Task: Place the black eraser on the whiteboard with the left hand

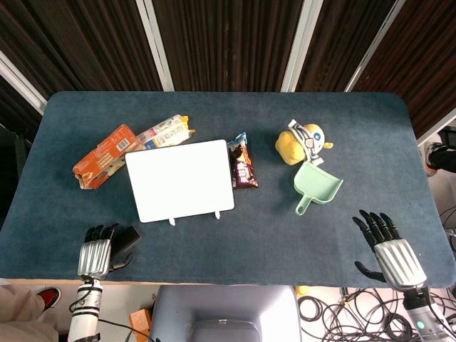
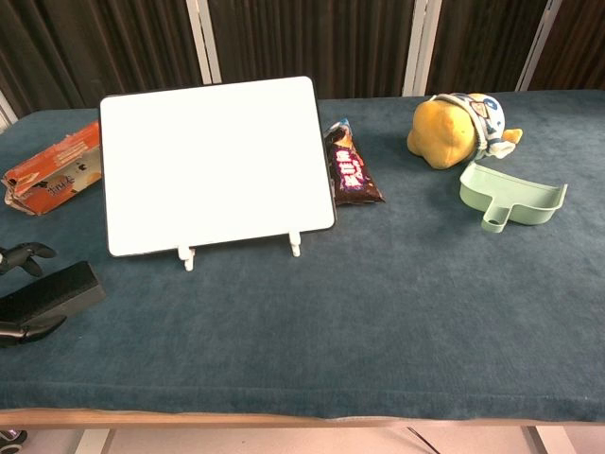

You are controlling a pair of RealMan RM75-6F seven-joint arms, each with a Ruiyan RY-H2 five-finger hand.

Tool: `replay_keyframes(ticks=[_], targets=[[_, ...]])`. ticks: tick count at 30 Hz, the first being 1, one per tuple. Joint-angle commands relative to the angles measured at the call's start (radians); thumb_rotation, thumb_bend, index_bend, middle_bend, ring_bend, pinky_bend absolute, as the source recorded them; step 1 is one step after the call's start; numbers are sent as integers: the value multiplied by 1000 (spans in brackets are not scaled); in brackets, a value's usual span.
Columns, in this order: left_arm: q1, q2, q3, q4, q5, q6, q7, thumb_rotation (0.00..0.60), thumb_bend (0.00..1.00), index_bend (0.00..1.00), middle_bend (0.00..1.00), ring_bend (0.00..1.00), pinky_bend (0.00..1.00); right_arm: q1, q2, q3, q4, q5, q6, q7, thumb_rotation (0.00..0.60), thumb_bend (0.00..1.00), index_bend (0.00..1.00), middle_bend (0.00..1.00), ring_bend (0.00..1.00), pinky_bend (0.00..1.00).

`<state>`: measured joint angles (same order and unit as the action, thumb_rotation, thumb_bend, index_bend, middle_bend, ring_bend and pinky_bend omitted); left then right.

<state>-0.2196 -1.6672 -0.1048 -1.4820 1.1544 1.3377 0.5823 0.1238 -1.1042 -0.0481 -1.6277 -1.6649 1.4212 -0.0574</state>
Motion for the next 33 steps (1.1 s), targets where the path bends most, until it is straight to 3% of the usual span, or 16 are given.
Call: replay_keyframes(ticks=[1,8,13,16,20,22,25,27,30,33], targets=[[-4,-6,-1,3,-5,-4,3,319,246,194,264,130,142,1,0,1,-1,1,0,1,600,158,0,0,0,0],[-22,-34,-7,30,-17,4,55,327,245,265,380,206,142,2,1,-1,-1,-5,-2,1,600,158,0,0,0,0],[-24,-45,-16,39,-26,17,63,378,247,373,492,287,145,6,0,0,-1,-6,-8,0,600,158,0,0,0,0],[-27,-54,-20,55,-21,26,55,433,253,435,561,330,144,7,0,0,-2,-4,-11,0,600,158,0,0,0,0],[-30,-61,-18,78,-18,28,58,577,272,504,638,381,147,6,-1,0,-2,-3,-11,-4,600,158,0,0,0,0],[-32,-61,-20,82,-25,25,67,597,287,531,673,410,148,6,-2,1,-2,-1,-10,-4,600,158,0,0,0,0],[-36,-60,-26,82,-10,33,42,600,346,588,755,490,163,6,-2,1,-3,2,-12,-4,600,158,0,0,0,0],[-38,-59,-35,84,14,52,13,600,449,643,822,554,183,6,-1,1,-3,2,-10,-3,600,158,0,0,0,0],[-44,-56,-65,72,57,79,-86,600,575,692,877,602,219,4,0,1,-2,1,-8,0,600,158,0,0,0,0],[-63,-76,-101,101,133,129,-204,600,639,713,898,621,232,3,1,1,-2,2,-5,4,600,158,0,0,0,0]])
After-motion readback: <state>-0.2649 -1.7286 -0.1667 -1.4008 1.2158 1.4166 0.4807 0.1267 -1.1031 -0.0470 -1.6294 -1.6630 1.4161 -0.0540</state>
